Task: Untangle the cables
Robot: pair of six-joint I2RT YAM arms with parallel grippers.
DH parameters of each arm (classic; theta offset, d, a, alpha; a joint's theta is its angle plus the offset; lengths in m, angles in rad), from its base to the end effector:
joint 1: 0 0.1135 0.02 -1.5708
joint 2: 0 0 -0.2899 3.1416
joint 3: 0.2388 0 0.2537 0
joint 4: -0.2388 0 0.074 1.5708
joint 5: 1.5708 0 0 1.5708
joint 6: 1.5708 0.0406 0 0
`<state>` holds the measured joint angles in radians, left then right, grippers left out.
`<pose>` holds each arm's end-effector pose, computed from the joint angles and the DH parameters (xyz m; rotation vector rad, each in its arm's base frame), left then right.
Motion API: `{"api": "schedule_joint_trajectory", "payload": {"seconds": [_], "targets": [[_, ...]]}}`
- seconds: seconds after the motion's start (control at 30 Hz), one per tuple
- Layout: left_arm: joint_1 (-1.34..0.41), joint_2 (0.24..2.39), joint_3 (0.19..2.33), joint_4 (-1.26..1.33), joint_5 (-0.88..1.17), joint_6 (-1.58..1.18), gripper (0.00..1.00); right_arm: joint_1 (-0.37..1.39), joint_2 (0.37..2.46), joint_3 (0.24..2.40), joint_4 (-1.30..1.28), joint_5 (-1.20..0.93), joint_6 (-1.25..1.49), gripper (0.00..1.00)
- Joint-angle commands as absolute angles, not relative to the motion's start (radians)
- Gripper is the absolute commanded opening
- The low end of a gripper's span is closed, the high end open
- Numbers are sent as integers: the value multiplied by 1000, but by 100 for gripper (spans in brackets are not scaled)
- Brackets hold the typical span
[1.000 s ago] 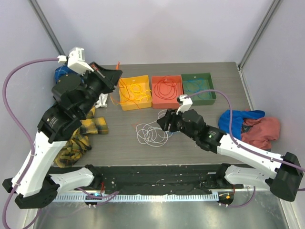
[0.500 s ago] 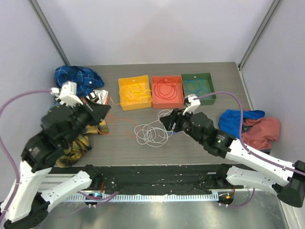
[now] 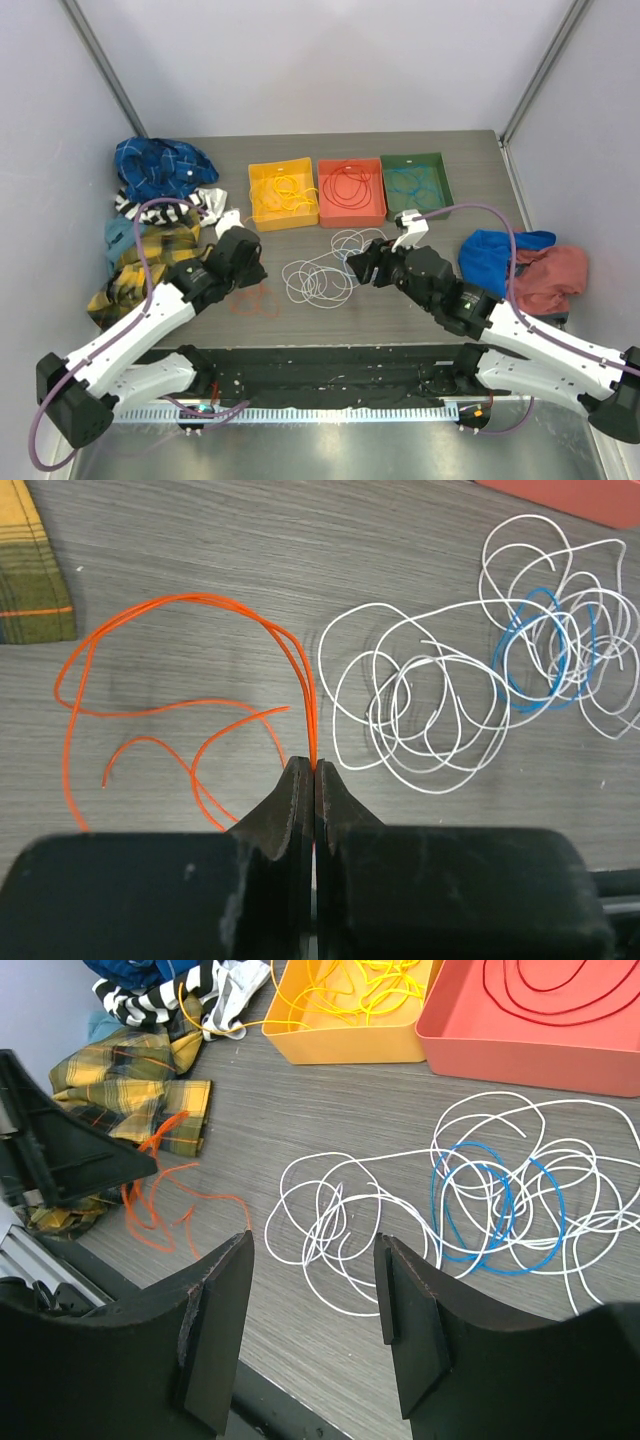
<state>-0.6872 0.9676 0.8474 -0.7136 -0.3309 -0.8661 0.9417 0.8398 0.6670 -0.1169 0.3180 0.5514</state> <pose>0.1498 -0.1059 0.2990 -0.3640 2.3476 -0.3593 0.1206 0.1441 0.3139 -0.1455 1.9065 0.7376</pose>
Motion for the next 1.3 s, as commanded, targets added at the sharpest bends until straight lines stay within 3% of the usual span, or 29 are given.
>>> {"api": "schedule_joint_trajectory", "payload": {"seconds": [0.0,0.07,0.1,0.13,0.17,0.2,0.27,0.33,0.4,0.73,0.93,1.0,1.13,1.17,1.23,1.27], "targets": [[-690,1029,812,-624,-370,-903,0,945,821,655,-83,342,537,59],[-690,1046,801,-635,-373,-916,5,943,821,649,-77,342,535,59],[-690,1052,796,-641,-376,-923,12,943,822,646,-74,341,532,59],[-690,1066,799,-647,-376,-925,31,945,822,644,-74,341,534,59],[-690,1068,802,-666,-374,-925,39,943,825,641,-71,341,532,59],[-690,1072,814,-675,-379,-925,55,945,824,641,-68,342,532,59],[-690,1074,827,-716,-397,-928,68,945,830,638,-63,341,531,59],[-690,1066,836,-735,-414,-936,90,945,831,637,-58,342,532,59],[-690,1058,836,-756,-417,-943,100,943,836,635,-54,341,535,59],[-690,1097,686,-580,-391,-1057,100,945,853,615,-29,330,548,59],[-689,1276,715,-537,-423,-1034,100,943,844,624,-54,341,535,59],[-689,1316,721,-525,-429,-1042,95,943,835,626,-61,350,528,59],[-687,1342,715,-492,-437,-1042,67,943,818,620,-77,360,522,59],[-684,1347,715,-495,-439,-1040,52,945,815,618,-80,365,522,59],[-681,1356,713,-502,-439,-1040,38,945,807,617,-86,370,519,59],[-680,1355,710,-508,-440,-1042,21,943,805,617,-86,371,518,59]]}}
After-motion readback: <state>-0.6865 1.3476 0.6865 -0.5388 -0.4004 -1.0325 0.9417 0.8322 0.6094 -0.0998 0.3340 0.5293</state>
